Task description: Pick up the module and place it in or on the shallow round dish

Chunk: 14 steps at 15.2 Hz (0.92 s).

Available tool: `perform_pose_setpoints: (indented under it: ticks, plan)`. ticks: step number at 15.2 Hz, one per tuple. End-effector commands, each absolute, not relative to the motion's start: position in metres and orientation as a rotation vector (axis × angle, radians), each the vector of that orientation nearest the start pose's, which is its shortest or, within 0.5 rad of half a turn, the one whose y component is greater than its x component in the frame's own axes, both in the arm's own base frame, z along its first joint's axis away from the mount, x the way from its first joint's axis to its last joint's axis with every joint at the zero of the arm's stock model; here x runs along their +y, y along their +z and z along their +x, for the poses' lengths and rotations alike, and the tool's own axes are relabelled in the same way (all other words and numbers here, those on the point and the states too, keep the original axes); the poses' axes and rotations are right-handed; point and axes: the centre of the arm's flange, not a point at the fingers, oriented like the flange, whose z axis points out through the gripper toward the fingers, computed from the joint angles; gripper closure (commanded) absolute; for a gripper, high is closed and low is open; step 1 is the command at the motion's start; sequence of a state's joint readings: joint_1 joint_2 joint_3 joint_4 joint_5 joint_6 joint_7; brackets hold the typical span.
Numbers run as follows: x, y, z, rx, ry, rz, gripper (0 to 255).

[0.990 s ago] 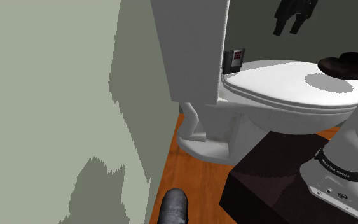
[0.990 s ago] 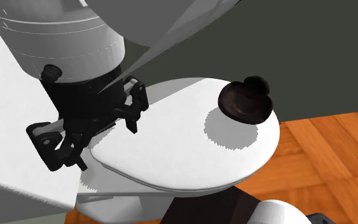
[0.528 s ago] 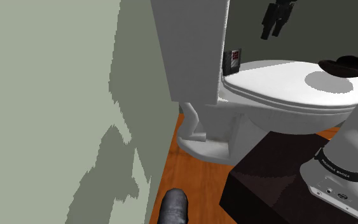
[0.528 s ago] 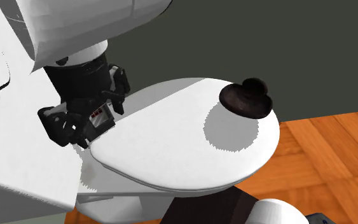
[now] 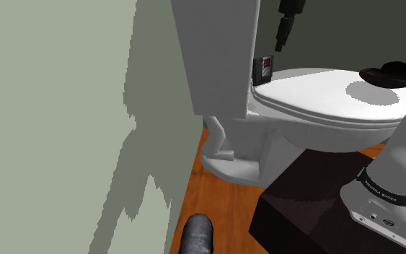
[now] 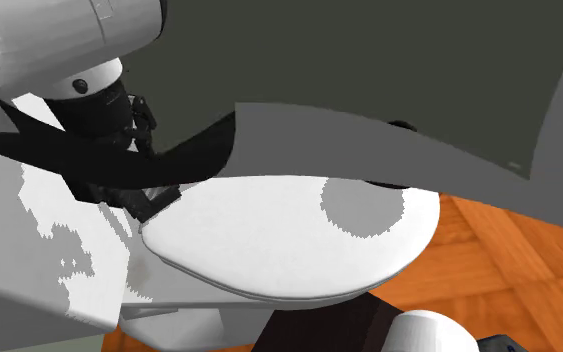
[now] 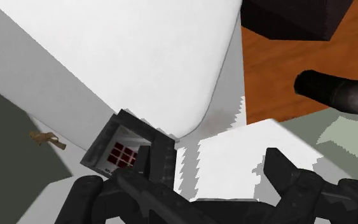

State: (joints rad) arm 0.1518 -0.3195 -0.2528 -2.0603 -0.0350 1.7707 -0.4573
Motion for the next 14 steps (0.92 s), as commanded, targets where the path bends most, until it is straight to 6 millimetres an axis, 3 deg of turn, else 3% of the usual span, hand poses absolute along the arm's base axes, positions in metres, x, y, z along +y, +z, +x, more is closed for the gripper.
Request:
perform_pose_setpoints:
  ticks: [1,7,8,9,10,14]
  plan:
    - [-0.064,0.555,0.486,-0.720,-0.040,-3.031,0]
    - [-0.049,0.526,0.560,-1.114,-0.013,-2.940,0]
    - [-0.048,0.525,0.561,-1.119,-0.012,-2.939,0]
    - [-0.078,0.572,0.496,-0.966,0.221,-2.875,0]
    - [-0.078,0.572,0.496,-0.966,0.221,-2.875,0]
    - [-0.114,0.549,0.525,-1.178,0.219,-2.800,0]
